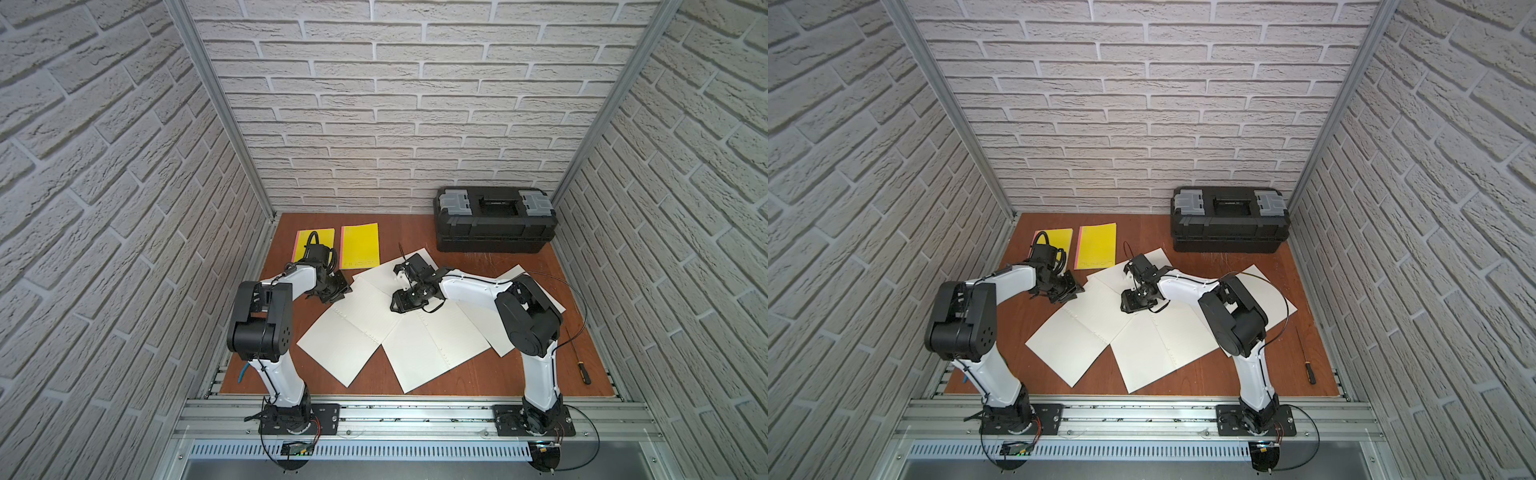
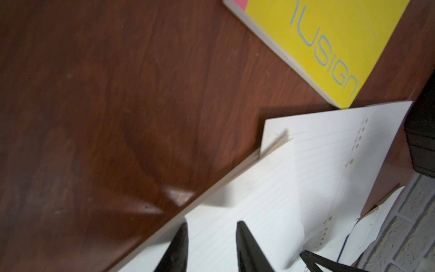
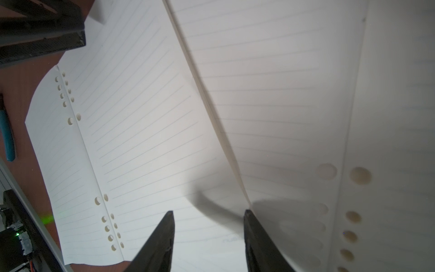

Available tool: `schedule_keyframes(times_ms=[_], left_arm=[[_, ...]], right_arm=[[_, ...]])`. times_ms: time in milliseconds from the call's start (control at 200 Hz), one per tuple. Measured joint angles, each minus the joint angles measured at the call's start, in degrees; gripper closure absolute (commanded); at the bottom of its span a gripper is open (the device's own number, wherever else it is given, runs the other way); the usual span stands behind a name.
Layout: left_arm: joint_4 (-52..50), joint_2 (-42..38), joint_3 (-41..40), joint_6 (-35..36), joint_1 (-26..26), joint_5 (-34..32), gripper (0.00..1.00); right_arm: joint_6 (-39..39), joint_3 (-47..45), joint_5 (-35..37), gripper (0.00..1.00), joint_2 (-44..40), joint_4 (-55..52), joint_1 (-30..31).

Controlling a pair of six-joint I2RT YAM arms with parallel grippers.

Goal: Close the notebook
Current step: Adjust the notebook at the center of the board.

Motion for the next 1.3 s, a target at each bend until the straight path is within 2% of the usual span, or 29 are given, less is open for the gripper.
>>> schedule_keyframes(times_ms=[205,535,805,1300], left_arm=[[-0.9,-1.4,-0.3,0.2,0.0,-1.6,0.63],[-4.6,-11.9,-4.0,-0.3,-2.6,-4.5,0.62],[-5.1,-12.2,-8.0,-1.2,-4.3,-5.6,0.62],[-3.9,-10.9,-10.3,-2.5,-6.0,-5.7,0.63]], right_arm=[[0.1,0.6,-0.4,0.52,0.4,0.1,0.0],[0.1,1.7,-0.9,0.52,1.4,0.3,0.0],[0.1,2.2,-1.2,0.52,1.7,0.5,0.0],[0.1,2.2,-1.2,0.52,1.8,0.5,0.0]])
